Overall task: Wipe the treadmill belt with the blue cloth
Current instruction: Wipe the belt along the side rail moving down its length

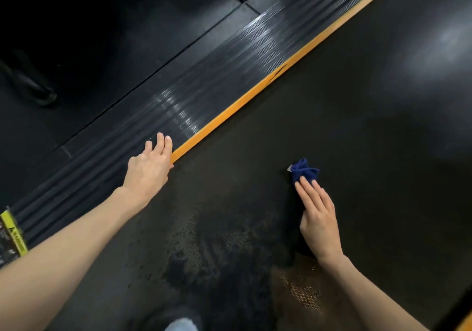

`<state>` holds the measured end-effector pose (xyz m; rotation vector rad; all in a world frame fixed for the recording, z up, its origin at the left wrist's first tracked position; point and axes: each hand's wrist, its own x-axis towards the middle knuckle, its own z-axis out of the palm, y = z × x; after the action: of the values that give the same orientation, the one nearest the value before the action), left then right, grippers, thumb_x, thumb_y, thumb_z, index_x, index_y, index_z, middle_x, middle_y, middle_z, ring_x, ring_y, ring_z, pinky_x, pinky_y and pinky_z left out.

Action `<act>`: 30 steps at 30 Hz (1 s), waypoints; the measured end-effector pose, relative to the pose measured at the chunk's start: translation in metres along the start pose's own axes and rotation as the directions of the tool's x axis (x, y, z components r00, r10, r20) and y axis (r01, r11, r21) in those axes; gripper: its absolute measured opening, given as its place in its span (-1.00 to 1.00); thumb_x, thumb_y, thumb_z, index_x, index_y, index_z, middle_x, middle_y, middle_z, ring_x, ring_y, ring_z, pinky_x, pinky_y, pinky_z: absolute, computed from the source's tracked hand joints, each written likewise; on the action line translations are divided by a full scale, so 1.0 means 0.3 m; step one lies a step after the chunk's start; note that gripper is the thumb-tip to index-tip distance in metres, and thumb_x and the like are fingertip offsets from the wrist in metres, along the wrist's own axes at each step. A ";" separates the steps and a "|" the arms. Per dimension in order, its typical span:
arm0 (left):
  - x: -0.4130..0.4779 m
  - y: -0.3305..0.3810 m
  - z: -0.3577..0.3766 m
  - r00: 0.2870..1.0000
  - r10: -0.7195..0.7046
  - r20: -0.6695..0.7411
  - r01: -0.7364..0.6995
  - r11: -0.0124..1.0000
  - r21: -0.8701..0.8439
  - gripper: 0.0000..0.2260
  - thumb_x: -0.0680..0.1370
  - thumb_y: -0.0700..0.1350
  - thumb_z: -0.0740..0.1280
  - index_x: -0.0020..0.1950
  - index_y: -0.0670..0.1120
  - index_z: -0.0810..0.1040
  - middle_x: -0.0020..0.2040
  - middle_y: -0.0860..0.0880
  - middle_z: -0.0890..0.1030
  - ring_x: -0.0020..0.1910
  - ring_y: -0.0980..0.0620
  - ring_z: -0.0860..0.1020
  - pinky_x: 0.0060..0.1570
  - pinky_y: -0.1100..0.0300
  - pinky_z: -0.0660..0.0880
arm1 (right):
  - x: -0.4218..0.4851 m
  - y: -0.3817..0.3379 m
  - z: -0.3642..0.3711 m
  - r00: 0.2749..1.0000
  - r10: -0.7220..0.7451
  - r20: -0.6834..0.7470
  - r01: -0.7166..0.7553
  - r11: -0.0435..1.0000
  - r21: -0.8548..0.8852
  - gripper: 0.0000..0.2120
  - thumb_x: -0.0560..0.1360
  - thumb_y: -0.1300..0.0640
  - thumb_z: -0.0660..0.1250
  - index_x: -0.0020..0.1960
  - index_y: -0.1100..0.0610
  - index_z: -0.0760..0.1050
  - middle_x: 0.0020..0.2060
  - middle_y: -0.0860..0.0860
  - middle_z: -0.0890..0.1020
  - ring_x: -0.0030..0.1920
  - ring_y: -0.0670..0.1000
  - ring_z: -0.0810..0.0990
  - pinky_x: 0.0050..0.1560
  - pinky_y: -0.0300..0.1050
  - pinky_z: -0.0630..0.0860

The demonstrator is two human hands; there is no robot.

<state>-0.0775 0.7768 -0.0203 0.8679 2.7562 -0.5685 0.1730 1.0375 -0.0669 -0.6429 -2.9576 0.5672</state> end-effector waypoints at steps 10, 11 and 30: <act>-0.001 0.065 -0.013 0.985 -0.172 -0.014 0.170 0.981 -0.097 -0.46 0.50 -0.11 0.35 0.42 -0.18 0.24 0.45 -0.13 0.29 0.19 -0.24 0.50 -0.34 -0.08 0.49 | -0.015 -0.050 0.094 0.954 0.169 -0.246 -0.153 0.985 0.083 -0.47 0.39 0.41 0.07 0.33 0.26 0.43 0.35 0.09 0.44 0.40 0.09 0.32 0.41 -0.01 0.22; -0.005 0.067 -0.006 0.984 -0.172 -0.033 0.169 0.981 -0.091 -0.46 0.50 -0.12 0.35 0.42 -0.19 0.24 0.45 -0.13 0.29 0.19 -0.24 0.49 -0.38 -0.06 0.48 | -0.010 -0.090 0.114 0.943 0.194 -0.272 -0.169 0.979 0.111 -0.46 0.37 0.43 0.07 0.32 0.28 0.43 0.35 0.12 0.43 0.40 0.11 0.31 0.41 -0.01 0.22; -0.036 0.024 0.092 0.950 -0.097 -0.298 0.059 0.989 -0.133 -0.46 0.51 -0.01 0.32 0.45 -0.10 0.27 0.41 -0.04 0.37 0.28 -0.08 0.48 -0.55 0.19 0.36 | 0.252 -0.220 0.176 0.954 0.071 -0.291 -0.024 0.986 0.164 -0.45 0.31 0.38 0.02 0.27 0.39 0.45 0.29 0.26 0.47 0.31 0.28 0.42 0.39 -0.10 0.17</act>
<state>-0.0628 0.7653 -0.0443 0.8865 3.0751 -0.2928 0.0712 0.9950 -0.0932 -0.7147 -2.5949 0.6397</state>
